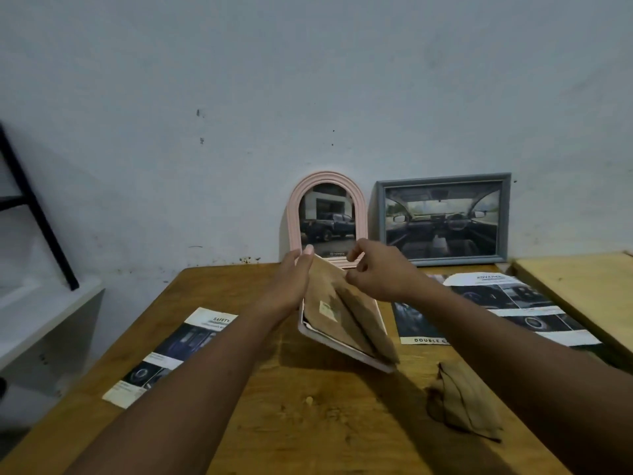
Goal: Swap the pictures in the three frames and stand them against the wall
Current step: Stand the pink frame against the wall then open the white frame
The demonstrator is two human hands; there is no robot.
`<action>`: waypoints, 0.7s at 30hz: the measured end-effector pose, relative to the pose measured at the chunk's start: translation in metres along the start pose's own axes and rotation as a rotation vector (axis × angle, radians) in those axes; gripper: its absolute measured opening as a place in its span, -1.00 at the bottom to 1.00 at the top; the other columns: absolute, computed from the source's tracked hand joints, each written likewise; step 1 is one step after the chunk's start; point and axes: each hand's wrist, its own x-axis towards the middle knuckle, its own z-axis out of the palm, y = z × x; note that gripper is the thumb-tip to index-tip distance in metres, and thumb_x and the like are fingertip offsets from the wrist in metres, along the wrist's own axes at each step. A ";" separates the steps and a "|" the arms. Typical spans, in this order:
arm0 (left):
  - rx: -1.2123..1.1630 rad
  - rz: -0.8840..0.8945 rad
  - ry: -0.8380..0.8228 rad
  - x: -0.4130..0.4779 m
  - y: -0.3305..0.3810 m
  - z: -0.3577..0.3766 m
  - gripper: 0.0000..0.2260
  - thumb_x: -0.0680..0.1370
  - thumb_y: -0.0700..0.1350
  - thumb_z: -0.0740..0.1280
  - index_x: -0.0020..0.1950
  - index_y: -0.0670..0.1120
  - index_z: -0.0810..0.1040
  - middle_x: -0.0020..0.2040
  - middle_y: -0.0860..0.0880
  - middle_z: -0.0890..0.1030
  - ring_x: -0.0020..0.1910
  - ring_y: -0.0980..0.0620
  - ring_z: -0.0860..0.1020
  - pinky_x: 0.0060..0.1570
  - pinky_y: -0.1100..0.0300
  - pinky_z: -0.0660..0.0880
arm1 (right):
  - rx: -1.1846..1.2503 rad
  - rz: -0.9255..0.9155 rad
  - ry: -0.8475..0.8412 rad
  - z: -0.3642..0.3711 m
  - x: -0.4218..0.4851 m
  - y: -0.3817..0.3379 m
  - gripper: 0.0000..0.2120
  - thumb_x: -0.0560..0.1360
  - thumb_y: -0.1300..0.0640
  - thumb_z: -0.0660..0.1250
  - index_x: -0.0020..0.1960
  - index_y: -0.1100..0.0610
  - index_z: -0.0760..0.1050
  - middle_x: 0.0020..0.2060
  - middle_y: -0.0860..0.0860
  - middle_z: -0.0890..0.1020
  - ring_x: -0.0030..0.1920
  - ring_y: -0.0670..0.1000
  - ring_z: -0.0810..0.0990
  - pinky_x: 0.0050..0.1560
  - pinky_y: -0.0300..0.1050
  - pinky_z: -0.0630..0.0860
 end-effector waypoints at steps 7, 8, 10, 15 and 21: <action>0.091 -0.155 -0.064 -0.020 -0.052 0.005 -0.44 0.63 0.36 -0.01 0.50 0.11 0.38 0.43 -0.01 0.49 0.36 -0.09 0.48 0.26 -0.01 0.43 | -0.126 0.146 -0.040 0.051 -0.006 0.048 -0.59 0.51 -0.06 0.39 0.31 -0.04 0.40 0.21 0.00 0.51 0.17 0.04 0.50 0.14 0.04 0.57; 0.103 -0.143 -0.055 -0.020 -0.057 0.008 -0.44 0.63 0.36 0.00 0.53 0.12 0.35 0.46 0.01 0.46 0.39 -0.10 0.46 0.31 -0.04 0.42 | -0.157 0.147 -0.048 0.058 -0.007 0.054 -0.57 0.51 -0.11 0.37 0.33 -0.05 0.38 0.26 0.00 0.50 0.22 0.06 0.48 0.19 0.06 0.54; 0.200 -0.065 -0.041 -0.019 -0.062 0.012 -0.41 0.59 0.42 -0.01 0.53 0.18 0.29 0.46 0.03 0.45 0.39 -0.10 0.45 0.35 -0.11 0.43 | -0.223 0.135 -0.047 0.069 -0.009 0.063 -0.52 0.50 -0.20 0.33 0.35 -0.06 0.36 0.33 0.02 0.45 0.31 0.09 0.40 0.27 0.10 0.47; 0.406 0.069 -0.007 -0.007 -0.066 0.023 -0.39 0.61 0.38 -0.02 0.61 0.18 0.12 0.60 0.01 0.28 0.52 -0.11 0.31 0.42 -0.17 0.37 | -0.298 0.121 0.030 0.078 0.004 0.067 -0.48 0.53 -0.24 0.26 0.40 -0.03 0.31 0.36 0.04 0.43 0.36 0.10 0.37 0.31 0.11 0.42; 0.356 0.078 -0.022 0.000 -0.079 0.036 -0.31 0.56 0.41 -0.11 0.65 0.14 0.04 0.64 0.00 0.19 0.58 -0.08 0.23 0.49 -0.10 0.22 | -0.337 0.164 -0.004 0.083 0.026 0.069 -0.44 0.56 -0.26 0.20 0.43 0.02 0.26 0.37 0.07 0.46 0.37 0.13 0.41 0.32 0.18 0.39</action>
